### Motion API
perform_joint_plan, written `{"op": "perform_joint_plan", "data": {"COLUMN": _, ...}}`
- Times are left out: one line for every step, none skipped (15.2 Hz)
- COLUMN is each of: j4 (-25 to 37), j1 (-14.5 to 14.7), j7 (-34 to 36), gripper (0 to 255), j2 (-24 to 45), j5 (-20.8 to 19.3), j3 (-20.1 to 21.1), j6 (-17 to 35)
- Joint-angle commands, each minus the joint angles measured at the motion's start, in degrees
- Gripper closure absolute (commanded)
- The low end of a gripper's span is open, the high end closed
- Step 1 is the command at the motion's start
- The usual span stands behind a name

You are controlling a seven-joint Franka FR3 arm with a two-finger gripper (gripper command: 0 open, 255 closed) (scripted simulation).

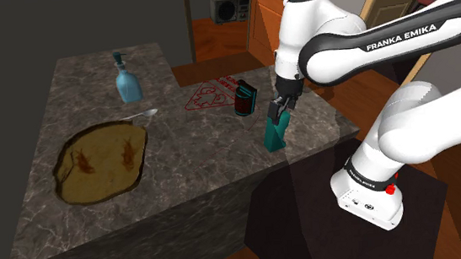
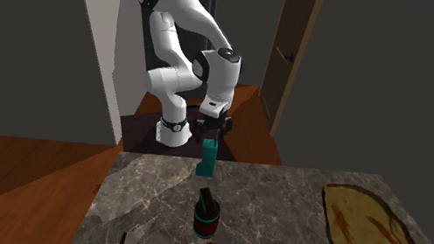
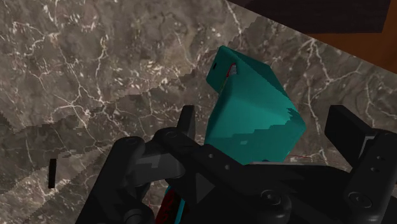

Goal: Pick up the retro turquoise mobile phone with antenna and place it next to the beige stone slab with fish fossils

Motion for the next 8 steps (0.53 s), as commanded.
{"op": "perform_joint_plan", "data": {"j4": -0.27, "j1": 0.02, "j7": 0.01, "gripper": 0, "j2": 0.09, "j5": 0.03, "j3": 0.04, "j6": 0.40}}
{"op": "perform_joint_plan", "data": {"j4": -0.27, "j1": 0.02, "j7": 0.01, "gripper": 0, "j2": 0.09, "j5": 0.03, "j3": 0.04, "j6": 0.40}}
{"op": "perform_joint_plan", "data": {"j4": -0.27, "j1": 0.02, "j7": 0.01, "gripper": 0, "j2": 0.09, "j5": 0.03, "j3": 0.04, "j6": 0.40}}
{"op": "perform_joint_plan", "data": {"j4": -0.27, "j1": 0.02, "j7": 0.01, "gripper": 0, "j2": 0.09, "j5": 0.03, "j3": 0.04, "j6": 0.40}}
{"op": "perform_joint_plan", "data": {"j4": -0.27, "j1": 0.02, "j7": 0.01, "gripper": 0, "j2": 0.09, "j5": 0.03, "j3": 0.04, "j6": 0.40}}
{"op": "perform_joint_plan", "data": {"j4": -0.26, "j1": 0.02, "j7": 0.01, "gripper": 0, "j2": 0.09, "j5": 0.03, "j3": 0.03, "j6": 0.38}}
{"op": "perform_joint_plan", "data": {"j4": -0.26, "j1": 0.02, "j7": 0.01, "gripper": 255, "j2": 0.09, "j5": 0.03, "j3": 0.03, "j6": 0.38}}
{"op": "perform_joint_plan", "data": {"j4": -0.26, "j1": 0.02, "j7": 0.01, "gripper": 255, "j2": 0.09, "j5": 0.03, "j3": 0.03, "j6": 0.38}}
